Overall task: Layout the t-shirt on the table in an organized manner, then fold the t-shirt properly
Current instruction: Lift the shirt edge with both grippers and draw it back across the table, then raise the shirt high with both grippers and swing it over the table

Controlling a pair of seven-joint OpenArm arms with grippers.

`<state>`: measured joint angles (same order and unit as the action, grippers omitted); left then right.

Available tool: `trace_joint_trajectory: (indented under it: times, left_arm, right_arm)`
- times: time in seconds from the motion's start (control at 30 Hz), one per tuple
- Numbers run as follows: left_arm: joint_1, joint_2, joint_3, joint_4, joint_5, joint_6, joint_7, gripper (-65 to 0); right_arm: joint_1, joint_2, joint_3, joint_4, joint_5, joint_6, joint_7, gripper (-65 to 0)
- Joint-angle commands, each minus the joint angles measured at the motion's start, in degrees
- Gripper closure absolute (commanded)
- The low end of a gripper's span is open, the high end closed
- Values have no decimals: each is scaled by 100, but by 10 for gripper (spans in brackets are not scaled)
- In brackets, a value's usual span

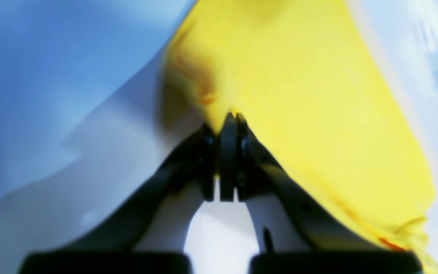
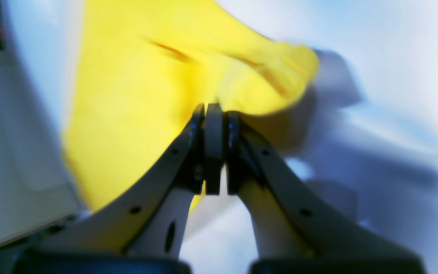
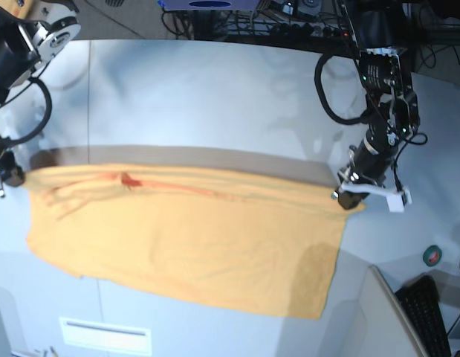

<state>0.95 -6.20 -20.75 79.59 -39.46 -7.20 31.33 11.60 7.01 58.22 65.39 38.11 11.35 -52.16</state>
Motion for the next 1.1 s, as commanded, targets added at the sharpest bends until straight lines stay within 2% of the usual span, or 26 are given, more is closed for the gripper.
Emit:
trace_joint_trajectory:
  times: [0.0, 0.07, 0.23, 0.37, 0.63, 0.83, 1.07]
  left_arm:
    - [-143, -62, 5, 274, -76, -40, 10, 0]
    - [-284, -53, 14, 643, -58, -31, 265, 0]
    - [-495, -44, -48, 1311, -67, -31, 660, 0]
    - [-293, -62, -48, 1575, -67, -31, 722, 0]
    - [727, -44, -48, 1584, -67, -31, 687, 0]
    - [1457, -44, -48, 1575, -67, -31, 687, 0]
    - [2090, -70, -48, 1575, -58, -31, 678, 0]
  right_arm:
    - [128, 121, 3, 209, 97, -59, -28, 0]
    - [304, 121, 3, 402, 97, -199, -177, 0]
    - [779, 130, -6, 798, 97, -217, -643, 0]
    - [788, 130, 3, 1167, 97, -217, -986, 0]
    - [-83, 95, 11, 1149, 97, -208, -960, 0]
    - [-935, 86, 11, 1149, 106, -199, -467, 0]
    - [-1735, 60, 20, 1149, 132, -164, -397, 0]
